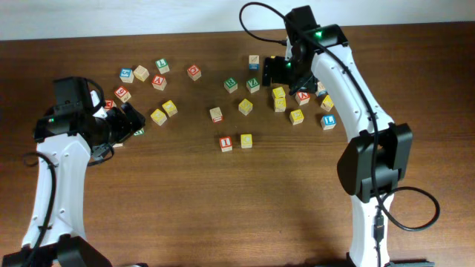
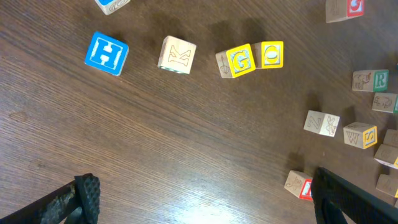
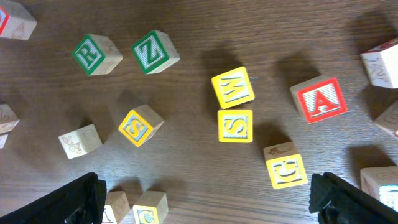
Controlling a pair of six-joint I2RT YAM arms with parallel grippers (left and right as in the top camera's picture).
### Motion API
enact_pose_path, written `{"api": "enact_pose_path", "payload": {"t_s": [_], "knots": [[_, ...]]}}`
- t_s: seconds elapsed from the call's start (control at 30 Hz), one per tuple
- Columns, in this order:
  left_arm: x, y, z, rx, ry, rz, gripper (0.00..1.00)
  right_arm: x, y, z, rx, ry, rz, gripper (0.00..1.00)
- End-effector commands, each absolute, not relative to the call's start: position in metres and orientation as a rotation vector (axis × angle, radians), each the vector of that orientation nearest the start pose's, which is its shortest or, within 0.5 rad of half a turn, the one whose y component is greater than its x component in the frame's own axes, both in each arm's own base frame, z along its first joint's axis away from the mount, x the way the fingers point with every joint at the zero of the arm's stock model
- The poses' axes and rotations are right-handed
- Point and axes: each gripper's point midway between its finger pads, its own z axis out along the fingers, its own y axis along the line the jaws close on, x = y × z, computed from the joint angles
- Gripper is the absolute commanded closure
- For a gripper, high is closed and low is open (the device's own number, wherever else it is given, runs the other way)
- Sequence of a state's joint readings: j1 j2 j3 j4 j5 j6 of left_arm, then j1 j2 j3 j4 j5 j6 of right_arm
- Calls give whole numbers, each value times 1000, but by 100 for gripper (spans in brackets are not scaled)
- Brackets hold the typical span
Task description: Spell out ICRA
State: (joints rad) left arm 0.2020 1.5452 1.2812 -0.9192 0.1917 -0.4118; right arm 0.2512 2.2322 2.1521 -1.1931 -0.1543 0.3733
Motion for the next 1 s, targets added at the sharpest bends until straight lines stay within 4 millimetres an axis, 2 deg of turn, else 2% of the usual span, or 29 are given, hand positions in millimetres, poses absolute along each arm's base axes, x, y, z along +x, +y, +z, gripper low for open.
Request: {"api": "enact_pose_path", "payload": {"t_s": [0.0, 0.2, 0.37, 0.8, 0.97], "knots": [[359, 37, 149, -752, 2650, -333, 1, 473, 170, 127, 78, 2890, 340, 4], [359, 37, 149, -752, 2650, -333, 1, 467, 204, 129, -22, 2870, 363, 4], [359, 37, 149, -753, 2649, -333, 1, 463, 215, 130, -56, 2865, 370, 4], [360, 38, 148, -753, 2649, -329, 1, 462, 219, 130, -66, 2866, 371, 4], [364, 51, 148, -765, 2624, -226, 1, 460, 218, 129, -65, 2872, 369, 4]]}}
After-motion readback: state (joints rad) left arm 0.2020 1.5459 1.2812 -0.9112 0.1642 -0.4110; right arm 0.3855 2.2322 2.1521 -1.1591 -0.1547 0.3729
